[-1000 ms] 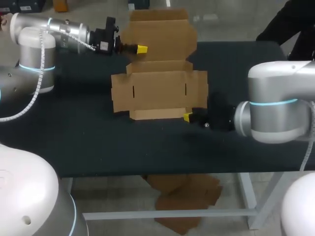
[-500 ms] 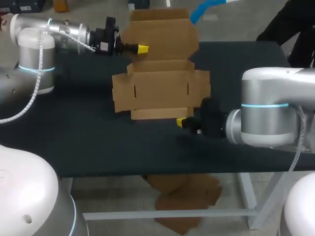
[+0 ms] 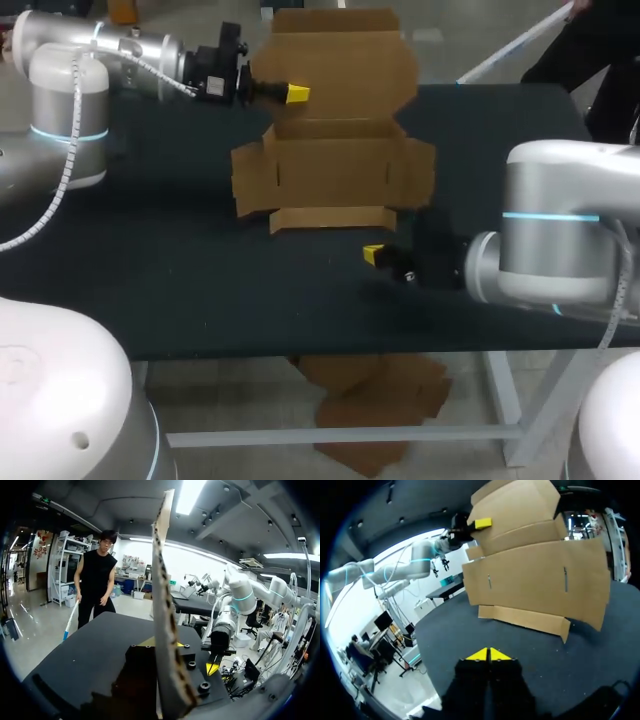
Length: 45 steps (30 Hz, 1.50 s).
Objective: Assemble the packaging by folding the flat box into shape, placing the metal phone stand inside, and closing the box properly
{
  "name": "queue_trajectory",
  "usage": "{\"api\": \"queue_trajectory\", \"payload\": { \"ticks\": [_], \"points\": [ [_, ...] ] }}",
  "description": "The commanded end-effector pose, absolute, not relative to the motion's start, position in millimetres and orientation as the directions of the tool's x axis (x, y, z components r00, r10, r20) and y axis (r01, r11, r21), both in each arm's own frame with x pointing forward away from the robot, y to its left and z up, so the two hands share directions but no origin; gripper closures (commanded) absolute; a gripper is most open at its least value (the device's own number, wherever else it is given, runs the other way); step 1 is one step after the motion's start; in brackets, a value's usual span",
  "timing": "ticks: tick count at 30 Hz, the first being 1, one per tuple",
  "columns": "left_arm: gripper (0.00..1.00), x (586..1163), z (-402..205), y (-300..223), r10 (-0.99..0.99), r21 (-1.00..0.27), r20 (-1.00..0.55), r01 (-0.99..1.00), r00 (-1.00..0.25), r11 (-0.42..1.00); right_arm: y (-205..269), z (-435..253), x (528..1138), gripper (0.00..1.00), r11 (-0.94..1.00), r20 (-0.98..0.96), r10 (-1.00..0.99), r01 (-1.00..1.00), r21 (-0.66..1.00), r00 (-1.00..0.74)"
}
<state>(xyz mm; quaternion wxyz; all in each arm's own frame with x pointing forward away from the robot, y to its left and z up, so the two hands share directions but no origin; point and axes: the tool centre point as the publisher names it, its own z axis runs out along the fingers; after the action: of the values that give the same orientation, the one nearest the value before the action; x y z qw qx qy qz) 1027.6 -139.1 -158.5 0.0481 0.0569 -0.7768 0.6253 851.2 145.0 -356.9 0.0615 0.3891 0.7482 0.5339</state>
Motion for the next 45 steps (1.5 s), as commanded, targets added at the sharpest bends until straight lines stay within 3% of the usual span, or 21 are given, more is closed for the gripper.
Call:
{"api": "queue_trajectory", "payload": {
  "ticks": [1, 9, 23, 45],
  "points": [
    [1.0, 1014.1, -150.4, -141.7, -0.083, -0.964, 0.131, -0.147, -0.988, 0.22, 142.5, -358.3, 843.0, 1.0, 0.093, 0.317, 0.646, 0.484, 0.87, -0.694],
    [1.0, 1000.6, -146.3, -144.7, -0.084, -0.965, 0.145, -0.159, -0.986, 0.209, 145.6, -358.3, 832.3, 1.0, 0.105, 0.286, 0.661, 0.463, 0.88, -0.693],
    [1.0, 1017.5, -161.7, -129.0, -0.012, -0.927, 0.338, -0.335, -0.941, 0.172, 159.1, -363.0, 830.2, 1.0, 0.116, 0.245, 0.698, 0.444, 0.889, -0.673],
    [1.0, 1020.7, -165.0, -129.8, 0.042, -0.916, 0.355, -0.338, -0.934, 0.215, 173.9, -372.8, 839.3, 1.0, 0.138, 0.224, 0.718, 0.449, 0.883, -0.66]
  ]
}}
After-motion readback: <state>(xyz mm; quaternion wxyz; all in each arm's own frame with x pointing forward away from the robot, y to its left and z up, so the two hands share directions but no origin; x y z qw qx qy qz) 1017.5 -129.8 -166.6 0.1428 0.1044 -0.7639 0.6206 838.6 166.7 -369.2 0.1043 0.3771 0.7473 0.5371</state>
